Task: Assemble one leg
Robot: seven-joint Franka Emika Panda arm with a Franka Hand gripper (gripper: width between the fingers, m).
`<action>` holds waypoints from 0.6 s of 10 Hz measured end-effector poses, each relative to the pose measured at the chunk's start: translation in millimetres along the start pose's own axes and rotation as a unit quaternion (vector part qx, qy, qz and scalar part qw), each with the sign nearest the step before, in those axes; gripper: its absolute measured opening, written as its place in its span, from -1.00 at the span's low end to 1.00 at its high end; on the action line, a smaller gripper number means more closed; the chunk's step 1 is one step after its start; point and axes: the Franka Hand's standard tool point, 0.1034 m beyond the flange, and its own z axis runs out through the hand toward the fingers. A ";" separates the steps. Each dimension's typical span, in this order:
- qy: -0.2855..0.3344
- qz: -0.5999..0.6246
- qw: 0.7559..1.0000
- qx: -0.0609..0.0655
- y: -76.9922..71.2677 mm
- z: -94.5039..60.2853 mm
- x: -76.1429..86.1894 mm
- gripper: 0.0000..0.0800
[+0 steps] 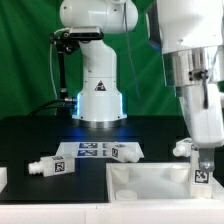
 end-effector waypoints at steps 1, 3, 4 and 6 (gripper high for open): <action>-0.008 -0.020 1.000 0.011 -7.5 -17.2 -3.6 0.58; -0.018 -0.032 0.999 0.027 -17.2 -40.4 -7.2 0.61; -0.018 -0.033 0.999 0.026 -16.6 -39.7 -7.9 0.62; -0.018 -0.034 0.999 0.026 -16.1 -38.6 -7.8 0.62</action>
Offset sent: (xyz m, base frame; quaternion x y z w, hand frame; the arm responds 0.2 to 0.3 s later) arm -0.0056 -0.0013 0.0089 -0.0158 0.0038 0.0265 0.9995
